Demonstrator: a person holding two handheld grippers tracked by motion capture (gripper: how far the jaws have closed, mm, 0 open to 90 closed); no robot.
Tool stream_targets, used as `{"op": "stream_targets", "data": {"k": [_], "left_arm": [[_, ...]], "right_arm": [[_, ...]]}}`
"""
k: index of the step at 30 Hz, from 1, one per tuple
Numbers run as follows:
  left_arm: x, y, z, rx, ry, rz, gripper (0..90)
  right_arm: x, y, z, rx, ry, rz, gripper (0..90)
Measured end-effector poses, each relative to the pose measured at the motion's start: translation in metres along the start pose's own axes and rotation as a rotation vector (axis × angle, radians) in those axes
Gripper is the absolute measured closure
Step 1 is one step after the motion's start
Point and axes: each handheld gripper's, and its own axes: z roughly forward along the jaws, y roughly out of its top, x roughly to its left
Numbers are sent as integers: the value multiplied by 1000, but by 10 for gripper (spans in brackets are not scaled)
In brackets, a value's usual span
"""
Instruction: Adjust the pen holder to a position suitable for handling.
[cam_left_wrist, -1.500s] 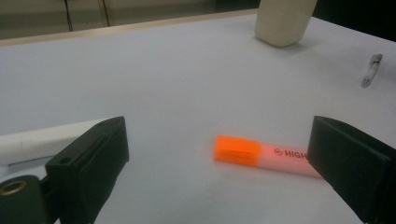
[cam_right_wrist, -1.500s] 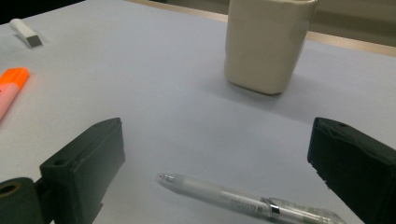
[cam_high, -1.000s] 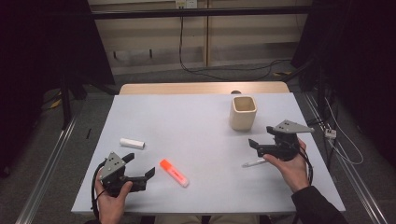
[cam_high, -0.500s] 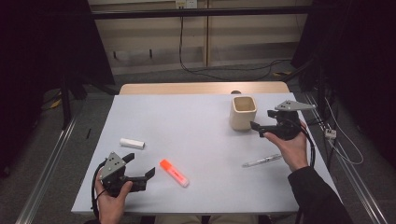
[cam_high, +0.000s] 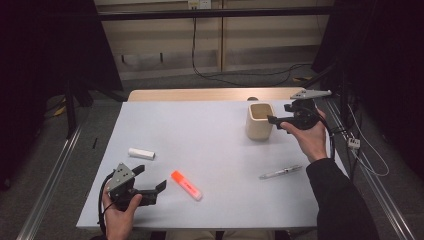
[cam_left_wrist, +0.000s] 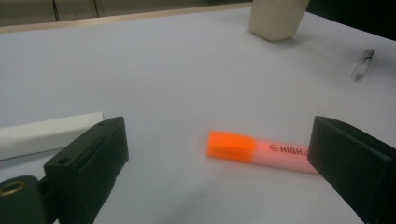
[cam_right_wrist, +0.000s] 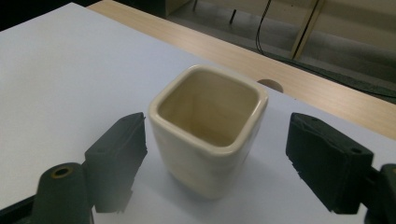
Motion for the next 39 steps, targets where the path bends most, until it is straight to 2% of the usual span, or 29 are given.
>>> {"op": "stream_targets", "data": {"k": [2,3,8,12,13,15,21,25,26,30,33,34,39], "left_arm": [[-1,-1,1,9,-3,-8,57],[-1,-1,1,16,4,1,57],[0,-2,2,21,-3,-8,57],[0,-2,2,32,-4,-12,57],[-1,-2,3,43,0,4,57],[-1,-2,3,47,-4,5,57],[-1,-3,4,53,-2,2,57],[-3,-3,7,68,-24,0,57],[-3,-3,8,71,-28,2,57],[-3,-3,8,73,-28,4,57],[-3,-3,7,73,-27,6,57],[-3,-4,7,69,-29,3,57],[-3,-4,7,74,-28,1,58]], "right_arm": [[-8,7,7,11,1,1,209],[-10,9,9,25,-2,-6,211],[-19,23,22,53,0,-9,234],[-24,29,32,63,4,-21,309],[-24,30,35,59,6,-33,331],[-25,30,41,61,6,-45,333],[-33,26,55,75,1,-26,352],[-37,24,60,83,-1,-10,360],[-38,24,64,103,7,-3,363],[-38,29,69,112,2,-4,392],[-38,30,73,134,-3,-20,399],[-40,30,77,157,-6,-20,402],[-39,34,85,167,0,-33,449]]}}
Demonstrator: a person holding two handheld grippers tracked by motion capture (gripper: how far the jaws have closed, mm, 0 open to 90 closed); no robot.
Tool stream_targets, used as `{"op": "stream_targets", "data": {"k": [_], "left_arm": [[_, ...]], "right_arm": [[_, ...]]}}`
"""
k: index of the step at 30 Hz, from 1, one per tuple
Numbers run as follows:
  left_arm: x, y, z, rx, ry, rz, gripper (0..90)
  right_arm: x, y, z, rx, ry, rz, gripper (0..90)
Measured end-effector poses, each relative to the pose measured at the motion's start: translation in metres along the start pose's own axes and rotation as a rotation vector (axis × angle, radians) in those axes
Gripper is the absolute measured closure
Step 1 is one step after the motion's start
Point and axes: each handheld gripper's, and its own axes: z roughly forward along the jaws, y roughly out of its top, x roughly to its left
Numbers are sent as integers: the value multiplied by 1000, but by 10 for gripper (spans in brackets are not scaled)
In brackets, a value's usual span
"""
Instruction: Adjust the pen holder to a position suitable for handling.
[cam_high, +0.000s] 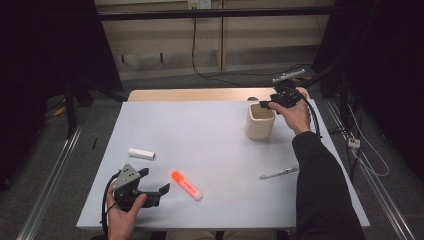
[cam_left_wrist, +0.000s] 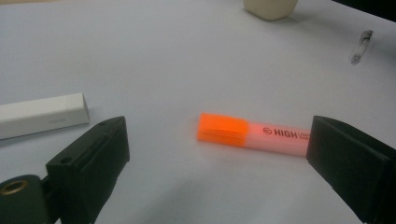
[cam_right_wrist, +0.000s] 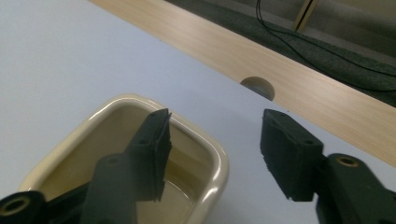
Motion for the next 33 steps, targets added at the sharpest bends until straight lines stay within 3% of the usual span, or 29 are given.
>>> {"op": "stream_targets", "data": {"k": [3,6,12,19,21,33], "left_arm": [[0,0,0,1,-1,0,58],[1,0,1,4,-4,1,57],[0,0,1,1,-8,2,57],[0,-1,1,3,-10,6,57],[0,0,1,3,-10,6,58],[1,0,0,5,-4,12,58]], "right_arm": [[0,2,5,-3,24,1,446],[-1,2,5,-4,49,-5,497],[-2,0,2,13,50,-11,542],[-1,-3,5,41,84,-34,605],[0,-5,8,71,65,-51,622],[-5,-11,12,76,80,-44,695]]}}
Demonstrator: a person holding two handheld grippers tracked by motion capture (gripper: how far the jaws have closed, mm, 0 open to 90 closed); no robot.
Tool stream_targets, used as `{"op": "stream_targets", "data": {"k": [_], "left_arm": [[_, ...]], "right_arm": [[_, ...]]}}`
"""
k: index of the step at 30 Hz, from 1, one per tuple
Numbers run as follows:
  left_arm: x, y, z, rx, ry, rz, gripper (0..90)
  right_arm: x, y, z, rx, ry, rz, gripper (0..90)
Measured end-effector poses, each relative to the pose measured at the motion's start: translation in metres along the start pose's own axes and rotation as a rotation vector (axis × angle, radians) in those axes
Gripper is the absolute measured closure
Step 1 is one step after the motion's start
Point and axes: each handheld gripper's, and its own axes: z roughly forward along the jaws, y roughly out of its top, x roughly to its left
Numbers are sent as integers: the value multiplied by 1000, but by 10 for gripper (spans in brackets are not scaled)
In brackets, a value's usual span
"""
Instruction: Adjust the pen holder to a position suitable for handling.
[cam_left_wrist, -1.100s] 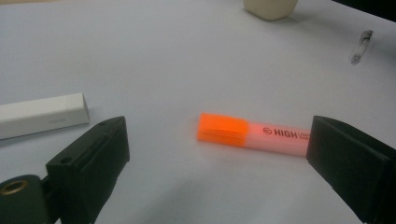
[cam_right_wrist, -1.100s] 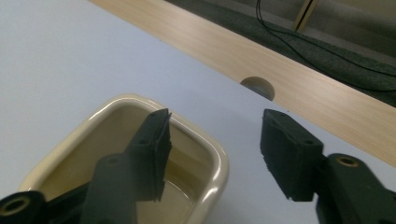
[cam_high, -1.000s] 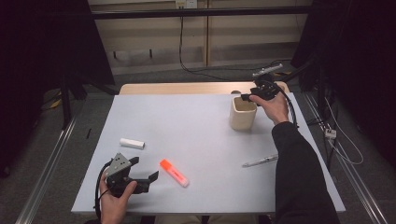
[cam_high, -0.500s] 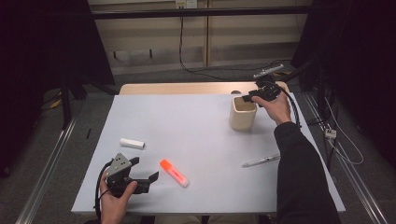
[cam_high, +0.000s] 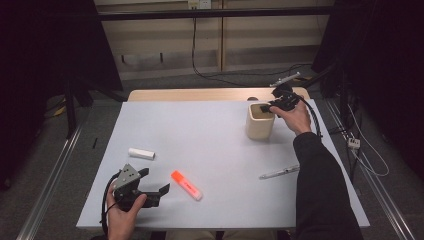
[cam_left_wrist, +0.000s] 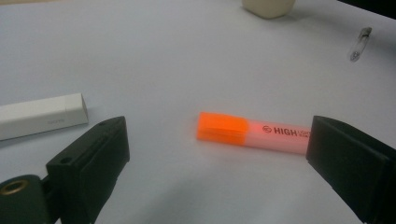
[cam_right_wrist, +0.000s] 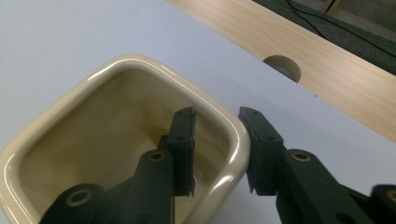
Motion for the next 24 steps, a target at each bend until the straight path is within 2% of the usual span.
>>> {"op": "stream_targets", "data": {"k": [8,16,20,24], "left_arm": [[0,0,0,-1,5,-2,57],[1,-1,1,3,8,-7,58],[0,0,1,2,7,0,60],[0,0,0,3,9,2,61]], "right_arm": [[0,-2,-1,1,-15,-12,719],[3,-3,-1,-5,-32,21,719],[8,0,-2,0,-54,10,719],[10,0,-3,0,-49,14,719]]}}
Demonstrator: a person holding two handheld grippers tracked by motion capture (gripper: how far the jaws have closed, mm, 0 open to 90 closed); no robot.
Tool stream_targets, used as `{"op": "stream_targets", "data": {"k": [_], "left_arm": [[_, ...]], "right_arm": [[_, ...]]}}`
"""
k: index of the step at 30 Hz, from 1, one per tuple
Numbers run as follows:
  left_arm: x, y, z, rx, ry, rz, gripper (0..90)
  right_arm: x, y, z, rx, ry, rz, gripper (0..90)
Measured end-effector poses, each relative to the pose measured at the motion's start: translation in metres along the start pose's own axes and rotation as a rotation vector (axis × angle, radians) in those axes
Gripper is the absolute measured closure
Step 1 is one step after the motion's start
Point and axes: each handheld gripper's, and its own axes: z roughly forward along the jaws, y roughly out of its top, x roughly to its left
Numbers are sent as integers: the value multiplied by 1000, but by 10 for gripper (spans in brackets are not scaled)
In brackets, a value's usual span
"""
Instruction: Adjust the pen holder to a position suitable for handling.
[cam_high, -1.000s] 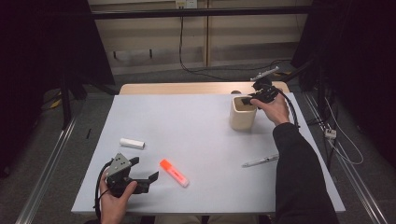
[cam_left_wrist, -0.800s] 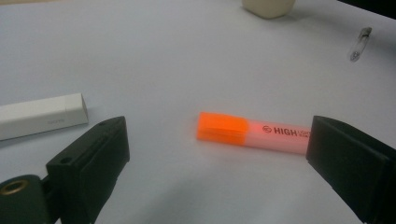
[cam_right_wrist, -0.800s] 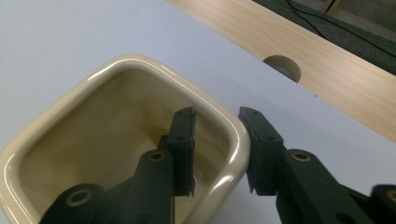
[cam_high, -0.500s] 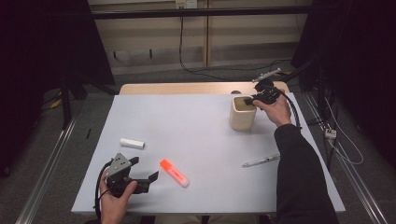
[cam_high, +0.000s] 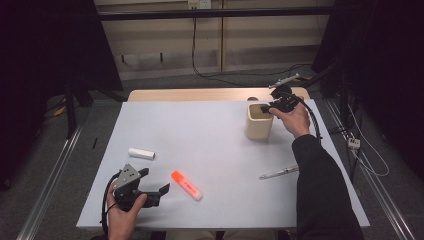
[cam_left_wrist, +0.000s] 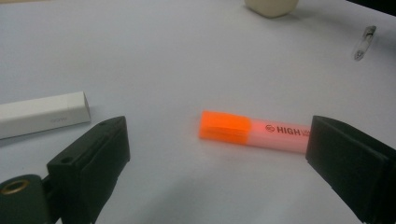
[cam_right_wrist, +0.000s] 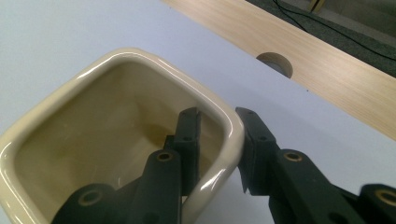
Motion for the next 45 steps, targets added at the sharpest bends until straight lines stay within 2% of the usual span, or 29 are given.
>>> {"op": "stream_targets", "data": {"k": [13,15,20,22,23,29,37,45], "left_arm": [[0,0,0,-6,-2,1,60],[-1,0,0,-1,-3,0,60],[0,1,0,-7,-3,-1,60],[-1,1,0,-10,-11,7,60],[-1,2,0,-3,-16,20,60],[-1,3,2,1,-24,26,60],[-1,3,0,-8,-18,21,60],[-2,2,0,-9,-15,20,60]], "right_arm": [[8,-4,-9,-36,2,23,719],[9,-3,-14,-50,15,37,719],[13,-3,-20,-56,14,33,719],[15,-4,-25,-72,22,52,719],[16,-4,-26,-72,21,50,719],[24,-4,-33,-70,26,42,719],[33,-5,-32,-59,29,44,719],[46,-7,-34,-73,47,50,719]]}}
